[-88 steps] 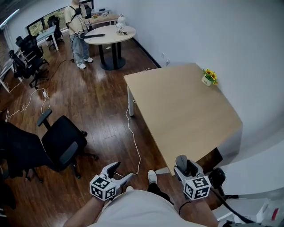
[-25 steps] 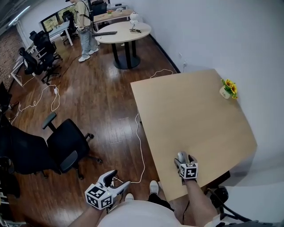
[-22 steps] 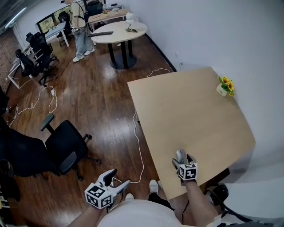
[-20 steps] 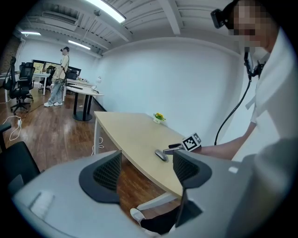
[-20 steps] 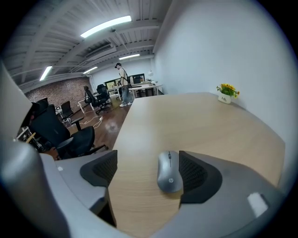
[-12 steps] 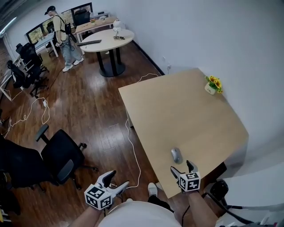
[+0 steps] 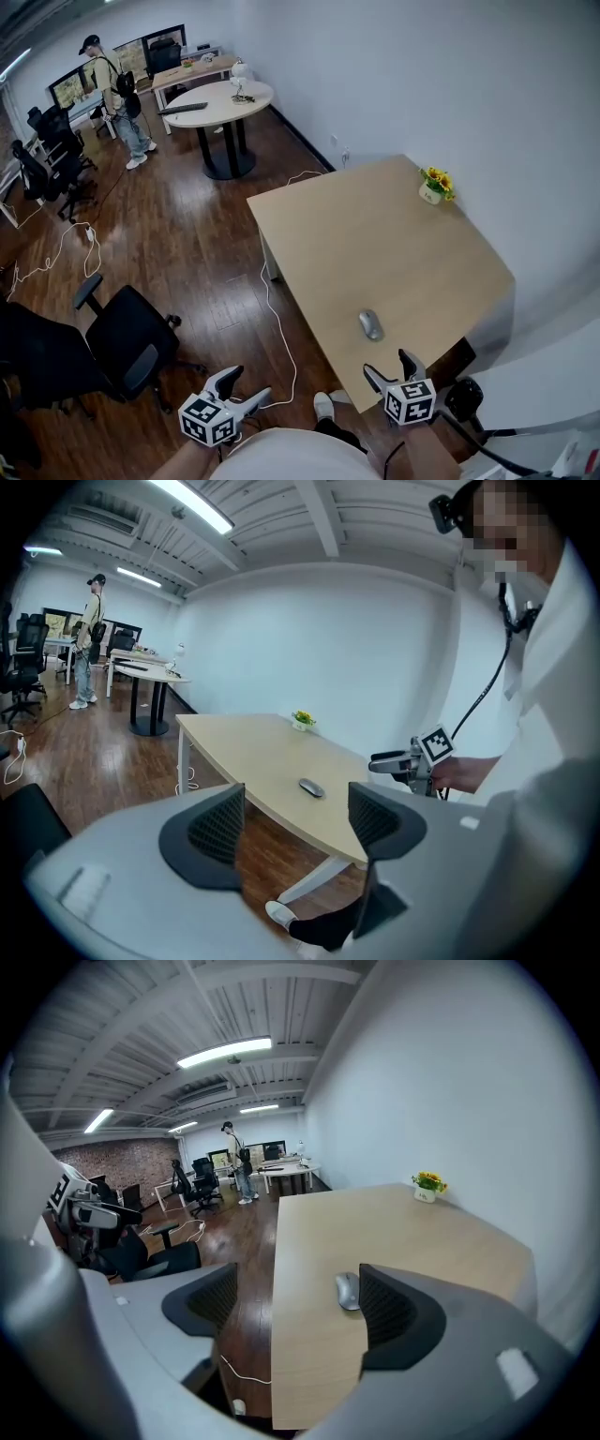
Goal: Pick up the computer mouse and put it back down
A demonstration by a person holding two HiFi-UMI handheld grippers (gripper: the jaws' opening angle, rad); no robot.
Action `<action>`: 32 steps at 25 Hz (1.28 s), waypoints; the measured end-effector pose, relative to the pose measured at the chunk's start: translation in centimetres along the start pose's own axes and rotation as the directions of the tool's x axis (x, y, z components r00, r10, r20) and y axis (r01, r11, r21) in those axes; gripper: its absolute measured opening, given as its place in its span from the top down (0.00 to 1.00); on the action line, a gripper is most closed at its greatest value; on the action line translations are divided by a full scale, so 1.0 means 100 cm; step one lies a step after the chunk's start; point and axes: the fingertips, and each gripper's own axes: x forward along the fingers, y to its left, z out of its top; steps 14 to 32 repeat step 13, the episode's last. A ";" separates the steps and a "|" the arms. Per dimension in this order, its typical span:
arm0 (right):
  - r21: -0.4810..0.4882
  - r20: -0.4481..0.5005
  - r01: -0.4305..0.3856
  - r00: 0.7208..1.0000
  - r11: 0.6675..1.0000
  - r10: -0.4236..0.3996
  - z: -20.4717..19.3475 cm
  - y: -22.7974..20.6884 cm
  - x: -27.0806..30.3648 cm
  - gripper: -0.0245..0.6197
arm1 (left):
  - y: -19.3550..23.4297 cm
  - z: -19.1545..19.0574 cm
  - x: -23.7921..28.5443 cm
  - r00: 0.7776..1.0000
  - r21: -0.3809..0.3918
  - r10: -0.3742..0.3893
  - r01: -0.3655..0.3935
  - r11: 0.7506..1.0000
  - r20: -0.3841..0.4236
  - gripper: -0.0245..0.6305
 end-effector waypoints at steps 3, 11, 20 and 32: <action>-0.010 0.019 0.001 1.000 1.000 0.000 0.001 0.012 -0.015 0.32 | 0.001 -0.006 -0.014 1.000 0.001 0.009 -0.009 1.000 0.010 0.48; -0.036 0.060 0.012 0.998 0.999 -0.009 -0.009 0.051 -0.056 0.33 | 0.009 -0.025 -0.060 0.997 0.016 0.045 -0.046 0.999 0.062 0.48; -0.037 0.073 0.019 0.997 0.999 -0.016 -0.012 0.059 -0.064 0.33 | 0.013 -0.026 -0.070 0.995 0.021 0.052 -0.054 0.998 0.083 0.48; -0.037 0.073 0.019 0.997 0.999 -0.016 -0.012 0.059 -0.064 0.33 | 0.013 -0.026 -0.070 0.995 0.021 0.052 -0.054 0.998 0.083 0.48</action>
